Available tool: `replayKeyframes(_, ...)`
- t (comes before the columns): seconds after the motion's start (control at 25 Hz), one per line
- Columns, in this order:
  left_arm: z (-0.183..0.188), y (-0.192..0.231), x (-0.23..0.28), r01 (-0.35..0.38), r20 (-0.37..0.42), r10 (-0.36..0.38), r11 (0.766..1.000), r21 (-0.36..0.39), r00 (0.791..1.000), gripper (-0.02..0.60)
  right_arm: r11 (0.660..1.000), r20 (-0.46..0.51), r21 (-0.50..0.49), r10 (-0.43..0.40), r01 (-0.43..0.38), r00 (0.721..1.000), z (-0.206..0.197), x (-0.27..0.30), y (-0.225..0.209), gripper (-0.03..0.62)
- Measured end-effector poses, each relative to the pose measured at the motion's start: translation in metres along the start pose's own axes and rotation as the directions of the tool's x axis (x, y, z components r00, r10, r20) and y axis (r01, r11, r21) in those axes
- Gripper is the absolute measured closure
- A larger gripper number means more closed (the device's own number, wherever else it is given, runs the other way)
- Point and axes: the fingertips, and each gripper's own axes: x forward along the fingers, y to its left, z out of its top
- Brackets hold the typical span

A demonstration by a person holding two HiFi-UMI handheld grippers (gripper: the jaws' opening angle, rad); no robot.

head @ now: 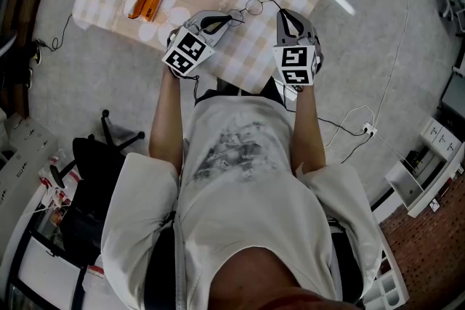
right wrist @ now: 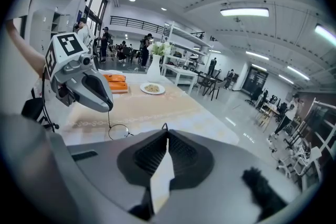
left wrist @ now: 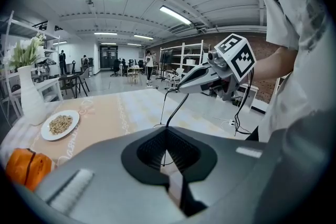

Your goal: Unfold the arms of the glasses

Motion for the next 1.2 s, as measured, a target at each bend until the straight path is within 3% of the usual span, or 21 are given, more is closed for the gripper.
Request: replayKeyframes(1.2, 0.0028, -0.0059, 0.0020, -0.030, 0.003, 0.030, 0.999, -0.012, 1.000, 0.574, 1.000, 0.000, -0.023, 0.015, -0.015, 1.000, -0.0039, -0.0013, 0.0032, 0.572)
